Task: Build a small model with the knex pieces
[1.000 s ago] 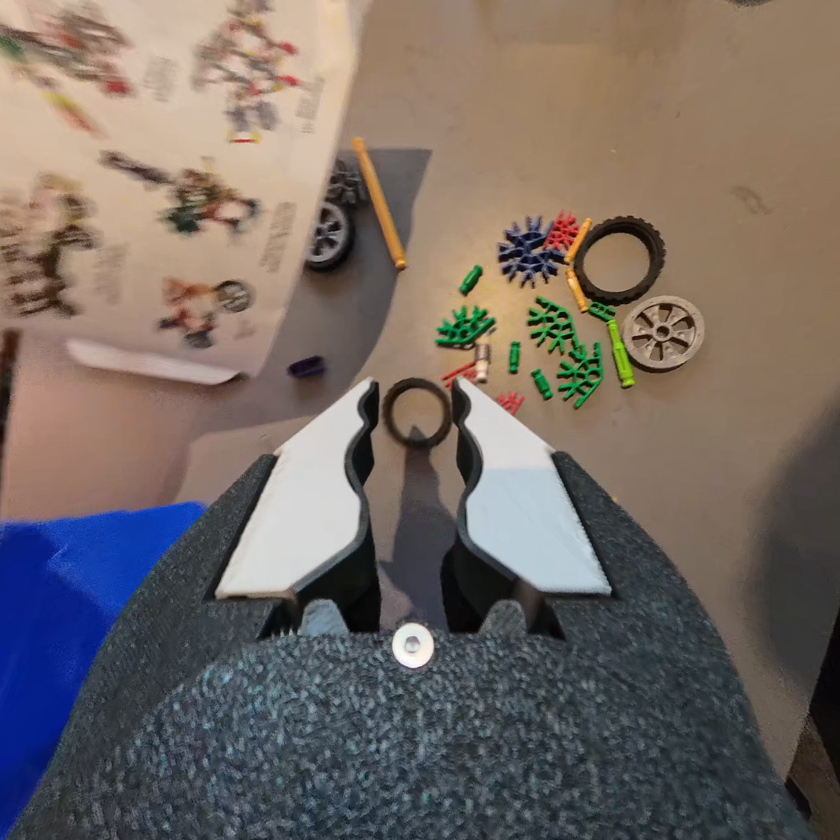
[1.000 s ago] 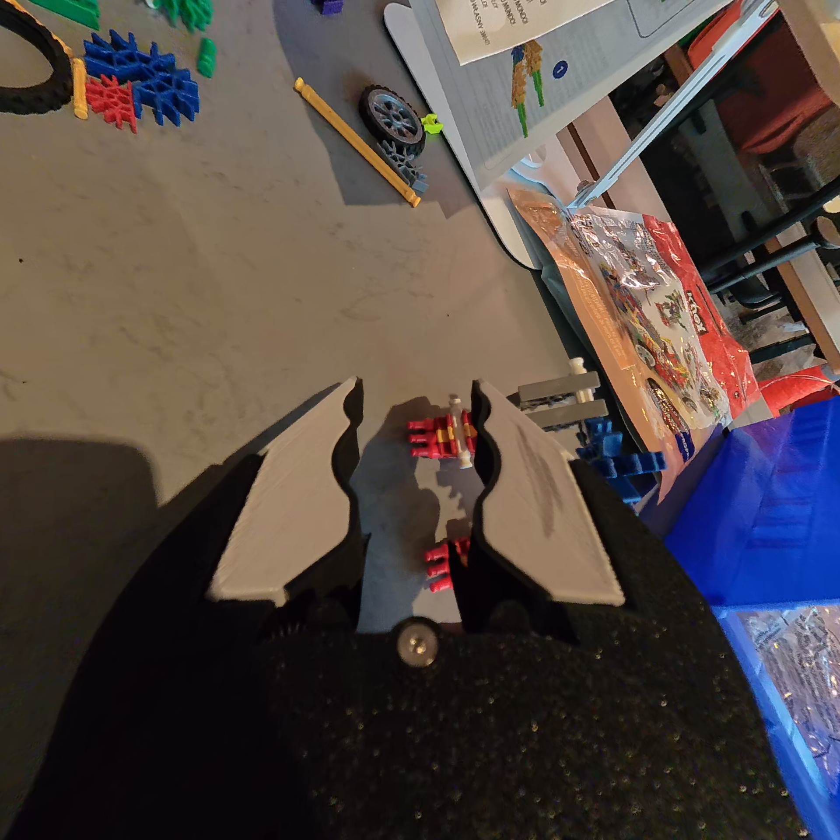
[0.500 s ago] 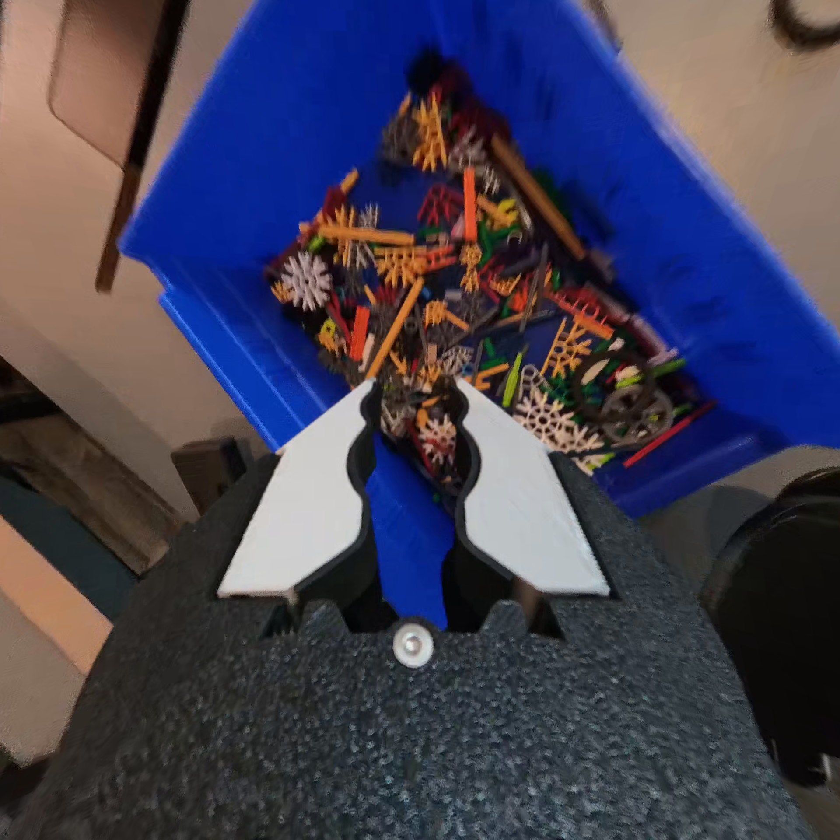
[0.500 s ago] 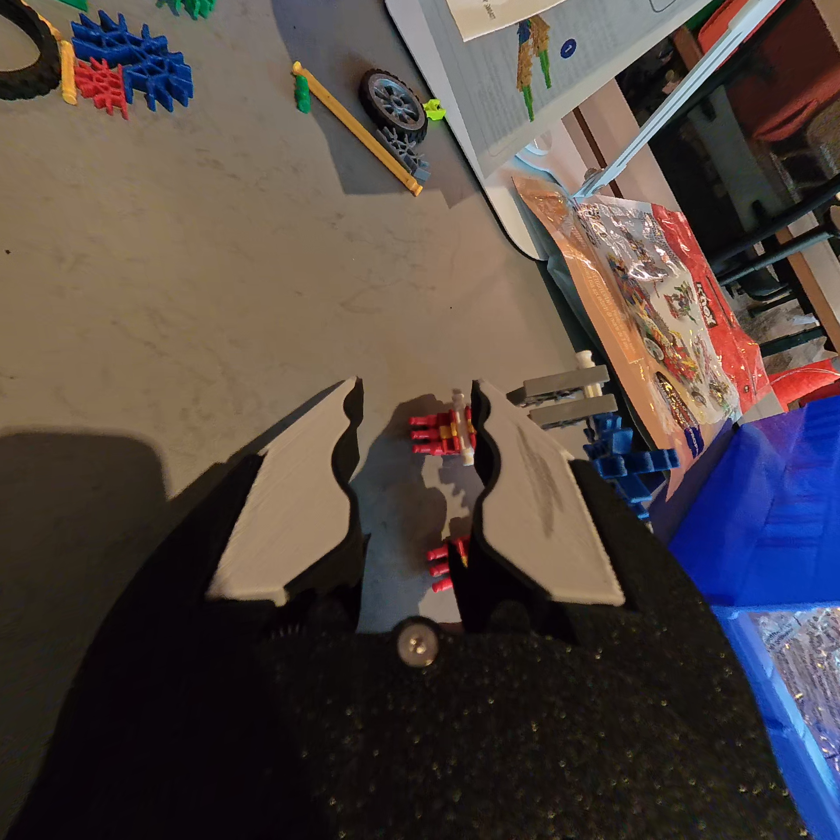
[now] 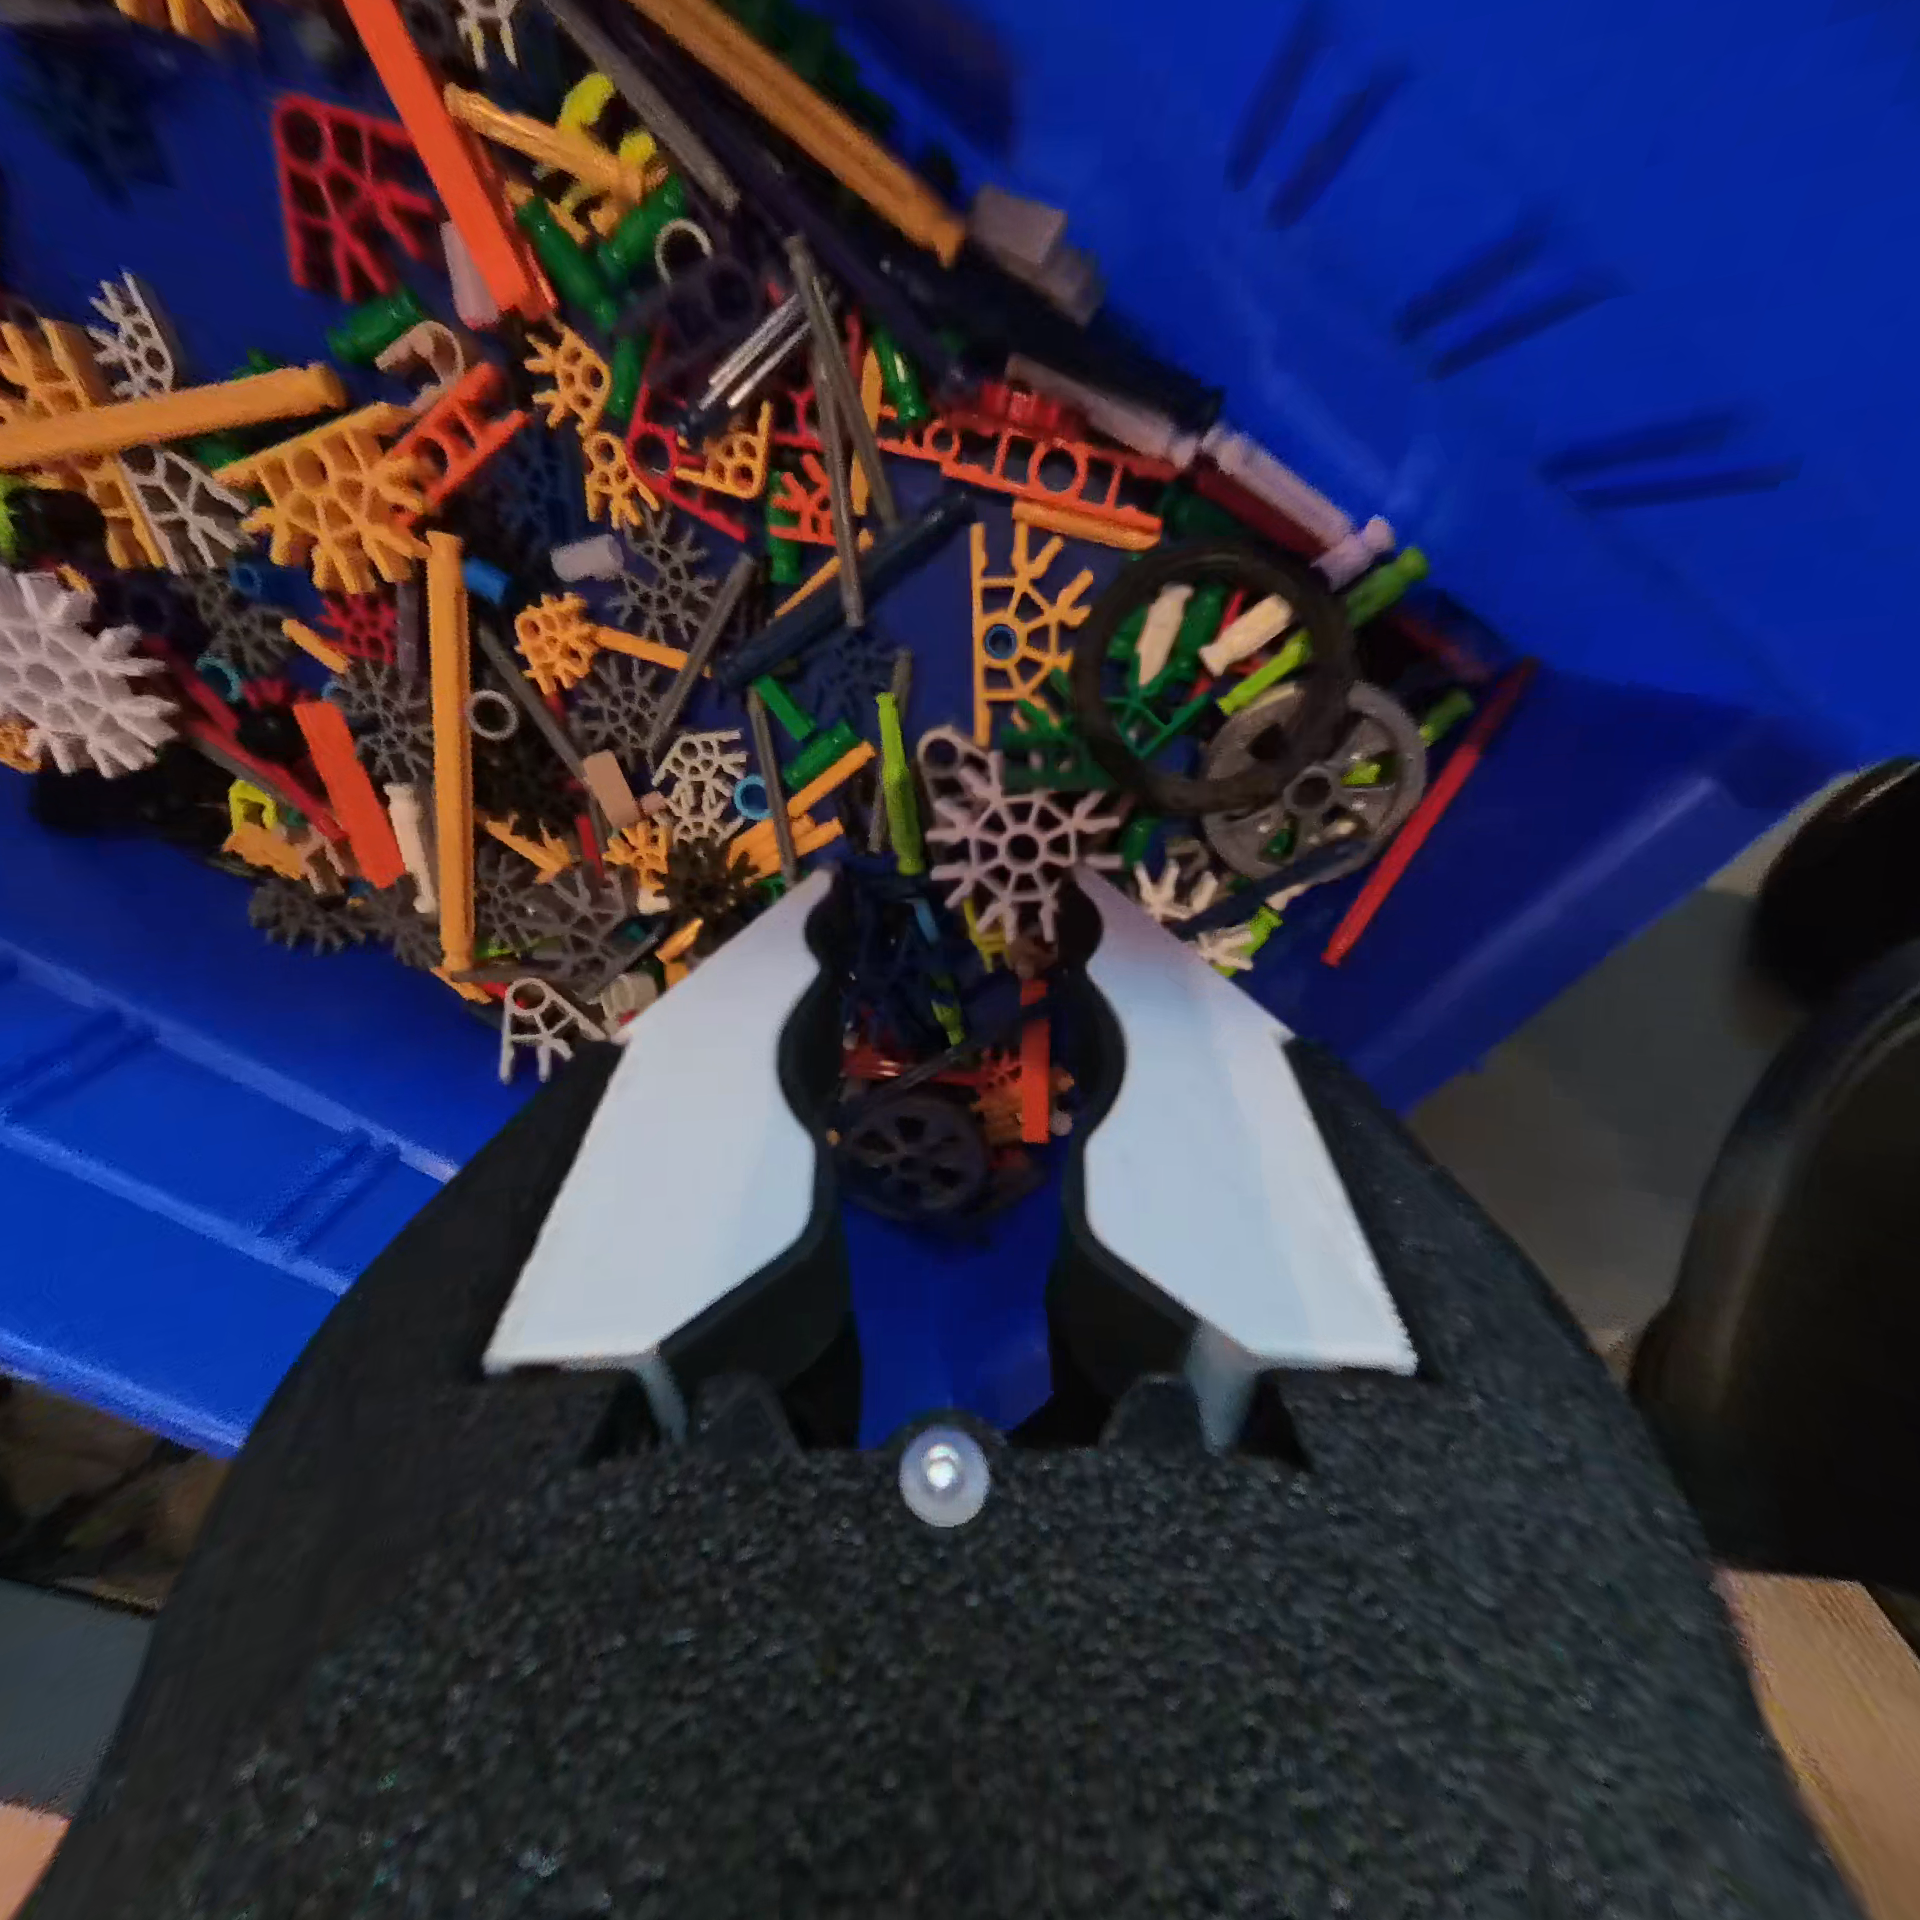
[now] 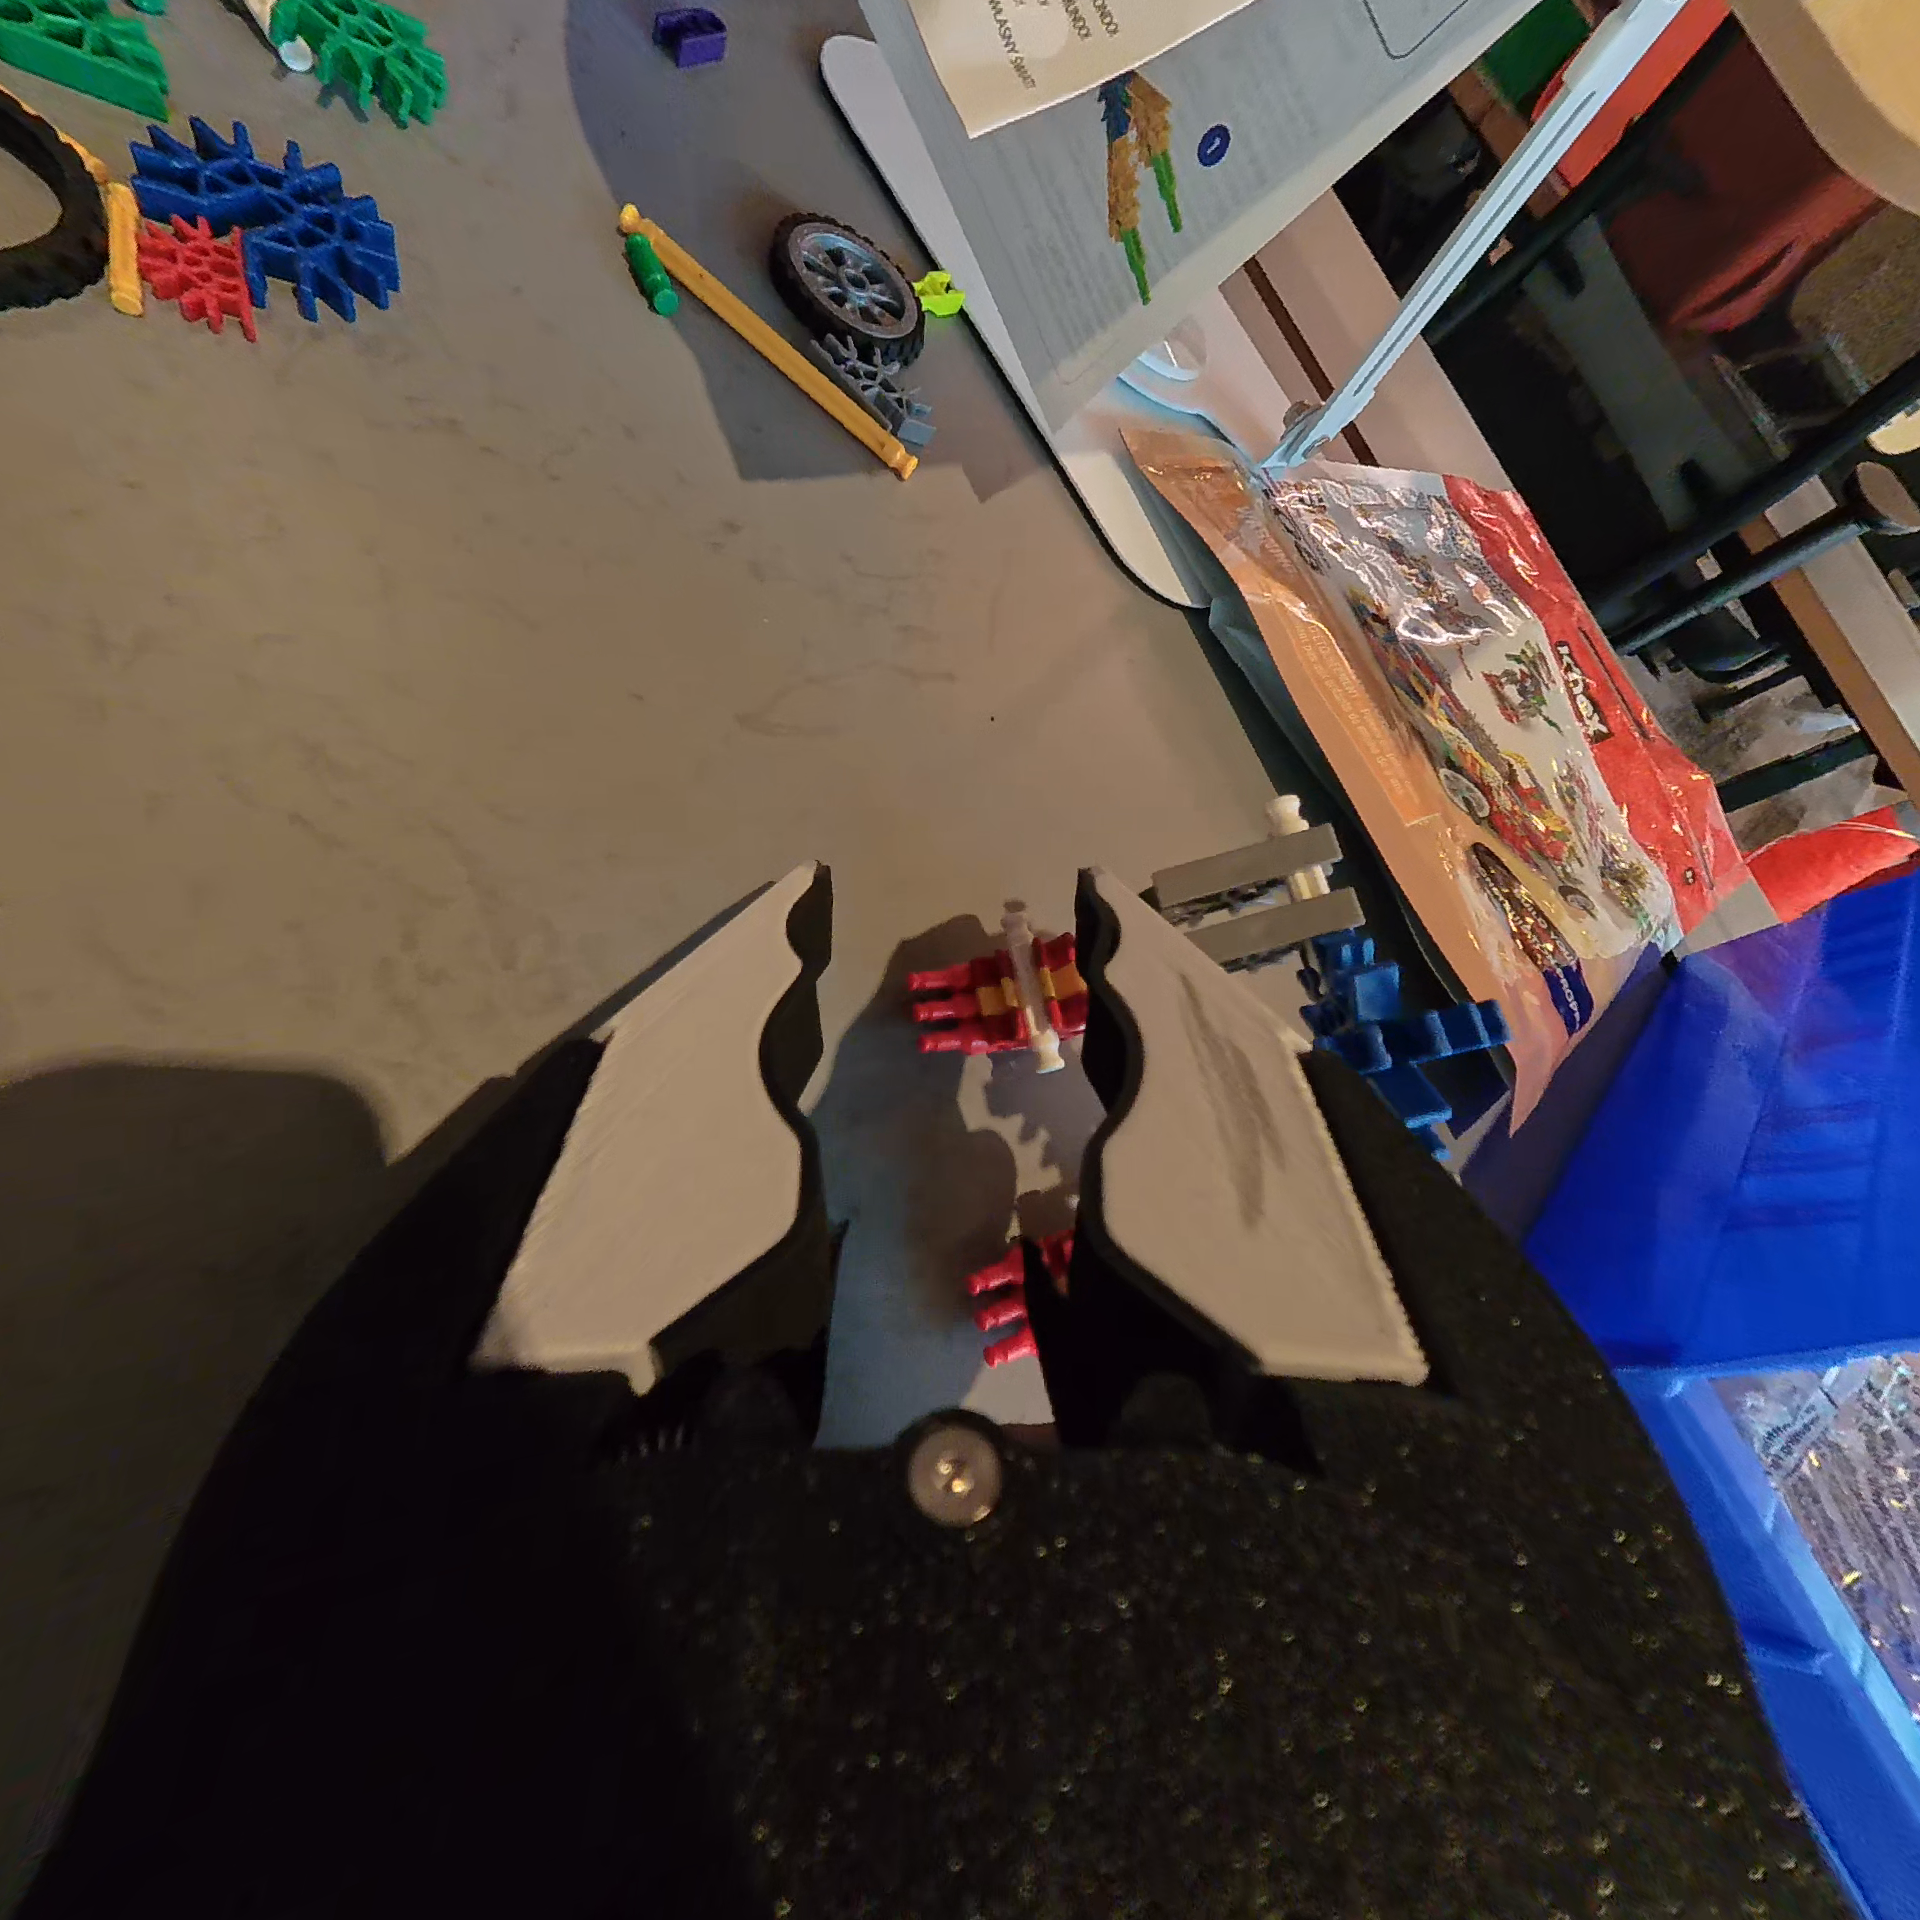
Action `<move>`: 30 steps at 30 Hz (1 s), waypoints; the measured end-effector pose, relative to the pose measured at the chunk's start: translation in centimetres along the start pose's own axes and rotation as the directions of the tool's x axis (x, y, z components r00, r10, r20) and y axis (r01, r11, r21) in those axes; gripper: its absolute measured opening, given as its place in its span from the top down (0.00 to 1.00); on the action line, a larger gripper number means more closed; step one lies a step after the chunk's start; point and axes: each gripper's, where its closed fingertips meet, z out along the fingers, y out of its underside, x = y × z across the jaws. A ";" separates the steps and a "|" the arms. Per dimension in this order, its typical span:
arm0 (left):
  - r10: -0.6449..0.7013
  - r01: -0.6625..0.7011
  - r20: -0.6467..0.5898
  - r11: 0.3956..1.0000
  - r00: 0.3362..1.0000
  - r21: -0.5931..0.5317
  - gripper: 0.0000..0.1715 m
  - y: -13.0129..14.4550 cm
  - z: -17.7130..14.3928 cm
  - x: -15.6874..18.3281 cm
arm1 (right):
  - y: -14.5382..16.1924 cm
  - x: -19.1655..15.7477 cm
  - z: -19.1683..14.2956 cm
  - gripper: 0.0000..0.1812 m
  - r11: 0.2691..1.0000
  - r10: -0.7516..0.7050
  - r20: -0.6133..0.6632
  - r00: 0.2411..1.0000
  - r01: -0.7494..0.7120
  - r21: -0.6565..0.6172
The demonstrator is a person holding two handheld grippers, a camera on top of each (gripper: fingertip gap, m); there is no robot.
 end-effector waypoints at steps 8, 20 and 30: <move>-0.025 0.029 0.202 0.999 0.979 -0.015 0.82 -0.4 0.2 -5.5 | -0.1 0.5 -0.1 0.76 0.999 0.023 -0.018 1.000 -0.023 0.023; 0.110 -0.061 -0.159 0.956 0.981 0.286 0.77 -4.2 -2.4 3.0 | -0.7 1.6 -0.6 0.79 0.995 0.053 -0.071 0.996 -0.047 0.087; 0.162 -0.130 -0.110 0.960 0.981 0.248 0.70 -4.3 1.2 3.3 | -0.1 1.9 -0.2 0.79 0.999 0.033 -0.111 0.993 -0.029 0.037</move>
